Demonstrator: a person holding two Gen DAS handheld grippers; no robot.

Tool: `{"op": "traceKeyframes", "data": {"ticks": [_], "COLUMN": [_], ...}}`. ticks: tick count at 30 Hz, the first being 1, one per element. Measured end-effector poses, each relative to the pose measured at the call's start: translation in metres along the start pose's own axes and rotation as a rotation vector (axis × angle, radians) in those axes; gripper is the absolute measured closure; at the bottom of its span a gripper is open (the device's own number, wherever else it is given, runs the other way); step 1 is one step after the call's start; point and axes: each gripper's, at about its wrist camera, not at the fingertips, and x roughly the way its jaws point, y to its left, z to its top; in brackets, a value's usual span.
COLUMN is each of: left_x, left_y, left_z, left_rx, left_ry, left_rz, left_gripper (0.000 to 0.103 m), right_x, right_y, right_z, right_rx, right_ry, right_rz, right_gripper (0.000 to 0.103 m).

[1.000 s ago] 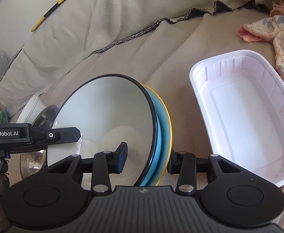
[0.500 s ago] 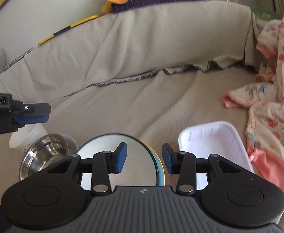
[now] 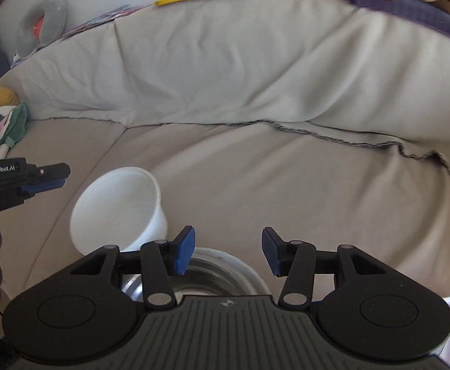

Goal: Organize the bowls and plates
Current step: 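Grasp the white plastic bowl rim with both tools, then carry the white plastic bowl and lower it into the blue bowl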

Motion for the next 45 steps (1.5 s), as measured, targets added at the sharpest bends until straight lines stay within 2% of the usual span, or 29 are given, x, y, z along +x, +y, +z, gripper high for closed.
{"op": "traceKeyframes", "data": {"ticks": [3, 6, 9, 13, 15, 16, 17, 18, 19, 22, 27, 30, 33, 36, 38, 43, 45], "left_x": [0.009, 0.022, 0.038, 0.064, 0.076, 0.079, 0.08, 0.08, 0.076, 0.054, 0.008, -0.012, -0.025, -0.027, -0.02, 0.019, 0.031], "left_y": [0.024, 0.036, 0.043, 0.053, 0.059, 0.06, 0.061, 0.06, 0.056, 0.04, -0.006, -0.049, -0.092, -0.141, -0.167, -0.208, -0.214], "left_z": [0.003, 0.003, -0.001, -0.009, -0.014, -0.017, -0.018, -0.019, -0.018, -0.013, -0.01, -0.02, -0.037, -0.066, -0.088, -0.15, -0.167], "left_rx": [-0.039, -0.03, -0.023, -0.047, -0.073, -0.088, -0.101, -0.113, -0.113, -0.088, -0.022, 0.047, 0.123, 0.206, 0.258, 0.33, 0.35], "left_ry": [0.027, 0.068, 0.127, 0.203, 0.241, 0.252, 0.256, 0.255, 0.242, 0.178, 0.069, 0.046, 0.059, 0.102, 0.164, 0.389, 0.44], "left_rz": [0.026, 0.047, 0.046, 0.045, 0.047, 0.04, 0.024, 0.006, 0.003, -0.045, -0.159, -0.235, -0.3, -0.349, -0.357, -0.321, -0.286], "left_gripper": [0.078, 0.078, 0.078, 0.077, 0.077, 0.077, 0.077, 0.072, 0.073, 0.071, 0.069, 0.069, 0.069, 0.069, 0.07, 0.072, 0.073], "right_x": [0.034, 0.062, 0.088, 0.134, 0.155, 0.162, 0.167, 0.171, 0.171, 0.149, 0.07, 0.015, -0.036, -0.075, -0.09, -0.095, -0.091], "right_y": [0.031, 0.053, 0.063, 0.071, 0.071, 0.07, 0.068, 0.066, 0.065, 0.061, 0.03, 0.007, -0.026, -0.069, -0.097, -0.154, -0.171], "right_z": [0.016, 0.029, 0.037, 0.038, 0.034, 0.03, 0.028, 0.025, 0.023, 0.022, 0.03, 0.026, 0.01, -0.013, -0.033, -0.088, -0.108], "right_rx": [-0.029, -0.033, 0.014, 0.034, 0.047, 0.065, 0.089, 0.111, 0.125, 0.115, 0.142, 0.121, 0.109, 0.135, 0.172, 0.234, 0.26], "right_ry": [0.052, 0.105, 0.151, 0.24, 0.282, 0.301, 0.322, 0.342, 0.356, 0.315, 0.186, 0.109, 0.053, 0.018, 0.03, 0.063, 0.078], "right_rz": [0.024, 0.06, 0.107, 0.098, 0.094, 0.094, 0.107, 0.131, 0.139, 0.143, 0.21, 0.195, 0.171, 0.144, 0.103, 0.017, 0.012], "right_gripper": [0.051, 0.047, 0.034, 0.034, 0.039, 0.049, 0.053, 0.062, 0.064, 0.07, 0.072, 0.072, 0.071, 0.071, 0.072, 0.071, 0.071]}}
